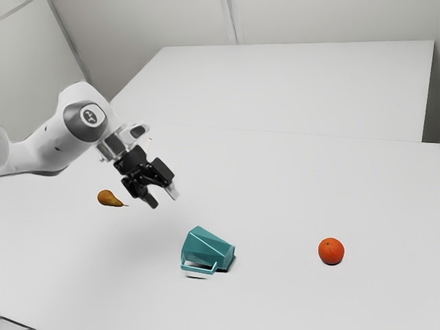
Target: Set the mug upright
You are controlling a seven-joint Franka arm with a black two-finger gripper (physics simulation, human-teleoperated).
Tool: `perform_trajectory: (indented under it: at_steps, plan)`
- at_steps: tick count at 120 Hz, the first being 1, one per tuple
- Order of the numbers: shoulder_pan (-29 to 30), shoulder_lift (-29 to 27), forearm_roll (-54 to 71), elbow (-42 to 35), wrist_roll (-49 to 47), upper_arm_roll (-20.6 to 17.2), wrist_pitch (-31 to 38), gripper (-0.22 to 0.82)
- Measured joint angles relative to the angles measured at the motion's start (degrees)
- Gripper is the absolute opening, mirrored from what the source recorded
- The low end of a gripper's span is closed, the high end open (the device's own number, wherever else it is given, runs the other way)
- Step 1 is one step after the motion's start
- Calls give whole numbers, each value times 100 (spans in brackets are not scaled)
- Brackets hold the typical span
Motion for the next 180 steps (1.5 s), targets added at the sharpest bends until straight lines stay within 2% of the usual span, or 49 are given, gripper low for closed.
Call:
perform_trajectory:
  at_steps: [20, 46, 105, 113, 140, 180]
  plan:
    - [-5, 42, -394, -368, 467, -4, 105, 60]
    - [-21, 428, -951, -516, 1029, -5, 165, 60]
    - [-15, 1201, -2009, -544, 2563, -25, 130, 59]
    - [-18, 1234, -2068, -548, 2726, -26, 97, 53]
    - [-14, 1240, -2136, -549, 3169, -32, -21, 22]
    - [51, 1191, -2140, -537, 3625, -58, -336, -6]
